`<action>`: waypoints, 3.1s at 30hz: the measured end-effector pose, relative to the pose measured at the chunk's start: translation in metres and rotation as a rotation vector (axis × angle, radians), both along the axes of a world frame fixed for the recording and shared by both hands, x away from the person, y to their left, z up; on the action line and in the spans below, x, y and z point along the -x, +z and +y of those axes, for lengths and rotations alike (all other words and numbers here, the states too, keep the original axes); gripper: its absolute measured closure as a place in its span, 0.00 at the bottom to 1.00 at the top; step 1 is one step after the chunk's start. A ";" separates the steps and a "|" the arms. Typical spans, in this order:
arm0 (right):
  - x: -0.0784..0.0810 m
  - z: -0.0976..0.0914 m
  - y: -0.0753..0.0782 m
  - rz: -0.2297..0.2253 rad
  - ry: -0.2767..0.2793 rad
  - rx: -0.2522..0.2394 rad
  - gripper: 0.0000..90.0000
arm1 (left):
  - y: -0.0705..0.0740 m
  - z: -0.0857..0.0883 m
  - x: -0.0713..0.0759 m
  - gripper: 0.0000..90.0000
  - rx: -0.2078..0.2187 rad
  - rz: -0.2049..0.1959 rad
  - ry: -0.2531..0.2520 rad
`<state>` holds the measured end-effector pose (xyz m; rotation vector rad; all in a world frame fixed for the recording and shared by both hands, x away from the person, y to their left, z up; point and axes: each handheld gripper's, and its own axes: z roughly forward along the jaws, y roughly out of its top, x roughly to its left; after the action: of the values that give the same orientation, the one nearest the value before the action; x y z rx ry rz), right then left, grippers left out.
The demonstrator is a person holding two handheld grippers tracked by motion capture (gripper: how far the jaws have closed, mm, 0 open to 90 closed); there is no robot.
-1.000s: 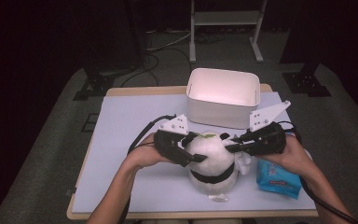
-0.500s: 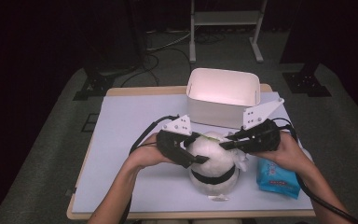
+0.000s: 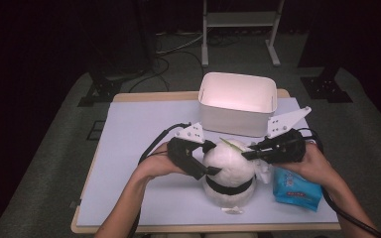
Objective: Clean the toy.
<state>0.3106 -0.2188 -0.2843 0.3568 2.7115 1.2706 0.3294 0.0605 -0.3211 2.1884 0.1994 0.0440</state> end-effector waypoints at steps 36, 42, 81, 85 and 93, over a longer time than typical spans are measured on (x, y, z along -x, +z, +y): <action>-0.010 0.036 0.029 -0.002 0.073 -0.105 0.91 | 0.005 0.017 0.002 0.42 0.009 -0.022 -0.014; -0.011 0.049 0.033 0.011 0.105 -0.107 0.91 | 0.004 0.015 0.002 0.41 0.007 -0.020 -0.018; -0.009 -0.009 -0.002 0.051 -0.013 -0.033 0.89 | -0.003 0.023 0.000 0.39 0.038 0.011 -0.003; -0.011 -0.012 -0.001 0.048 -0.025 -0.043 0.89 | -0.003 0.022 0.001 0.40 0.040 0.008 -0.009; -0.009 0.007 0.016 0.006 0.007 -0.052 0.89 | -0.002 0.020 0.003 0.39 0.038 0.000 -0.013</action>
<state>0.3198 -0.2114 -0.2679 0.3581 2.6910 1.3466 0.3264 0.0803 -0.3231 2.1514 0.1845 0.0332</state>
